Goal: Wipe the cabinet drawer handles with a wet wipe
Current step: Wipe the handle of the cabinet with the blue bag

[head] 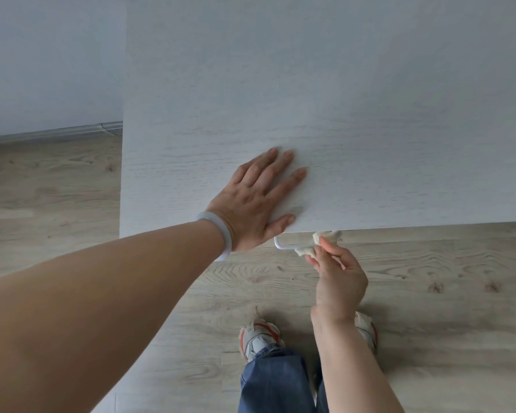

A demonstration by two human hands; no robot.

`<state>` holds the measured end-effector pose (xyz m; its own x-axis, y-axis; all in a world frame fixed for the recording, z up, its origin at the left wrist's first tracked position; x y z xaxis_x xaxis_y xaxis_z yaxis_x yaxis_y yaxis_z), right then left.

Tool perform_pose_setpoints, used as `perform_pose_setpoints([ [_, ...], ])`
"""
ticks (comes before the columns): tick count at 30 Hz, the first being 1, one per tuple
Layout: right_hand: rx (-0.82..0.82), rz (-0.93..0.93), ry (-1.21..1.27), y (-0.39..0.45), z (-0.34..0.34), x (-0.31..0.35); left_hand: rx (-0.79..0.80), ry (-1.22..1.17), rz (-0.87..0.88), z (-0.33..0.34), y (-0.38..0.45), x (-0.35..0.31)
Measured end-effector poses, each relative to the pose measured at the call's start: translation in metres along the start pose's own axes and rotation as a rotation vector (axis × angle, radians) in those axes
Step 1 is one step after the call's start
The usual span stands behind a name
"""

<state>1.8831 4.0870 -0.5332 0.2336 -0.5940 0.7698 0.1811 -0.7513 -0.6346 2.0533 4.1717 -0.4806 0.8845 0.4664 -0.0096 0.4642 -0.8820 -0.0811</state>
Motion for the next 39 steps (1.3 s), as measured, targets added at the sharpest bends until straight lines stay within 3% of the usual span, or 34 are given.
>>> perform_pose_setpoints([
  [3, 0.005, 0.079, 0.0, 0.0, -0.003, 0.007, 0.006, 0.004, -0.001, 0.0, -0.001, 0.001],
  [7, 0.132, 0.03, -0.357, -0.015, -0.013, 0.001, 0.004, 0.002, -0.004, 0.0, 0.0, 0.001],
  [9, 0.175, 0.1, -0.386, -0.028, -0.014, -0.011, 0.003, 0.001, -0.002, 0.0, 0.0, 0.001],
  [12, 0.122, 0.407, -0.111, -0.03, -0.001, -0.03, 0.001, -0.007, 0.004, -0.001, 0.0, 0.001],
  [14, 0.17, 0.645, 0.132, -0.034, 0.024, -0.038, -0.003, -0.011, 0.008, -0.001, -0.001, 0.001],
  [18, 0.194, 0.877, 0.475, -0.038, 0.05, -0.034, -0.002, -0.001, 0.007, 0.0, 0.0, 0.002],
  [26, 0.148, 0.808, 0.604, -0.013, 0.028, -0.026, -0.01, 0.005, 0.0, 0.0, -0.002, 0.002],
  [30, 0.165, 0.75, 0.454, 0.018, 0.01, -0.009, -0.01, 0.014, -0.004, 0.002, -0.002, 0.002],
  [39, 0.149, 0.848, 0.473, 0.035, 0.006, 0.0, 0.001, 0.025, -0.025, 0.002, -0.002, 0.001],
])
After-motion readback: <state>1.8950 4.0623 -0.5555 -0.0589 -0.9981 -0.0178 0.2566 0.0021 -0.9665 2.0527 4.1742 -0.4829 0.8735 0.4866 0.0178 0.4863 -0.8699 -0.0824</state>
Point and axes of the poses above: each hand's wrist, its own y-axis towards the middle knuckle, its own z-axis out of the palm, x = y × z, the point moved 5 cm from there along y, towards the middle knuckle, and after that the axes turned 6 degrees about -x, right-handed, at the moved point
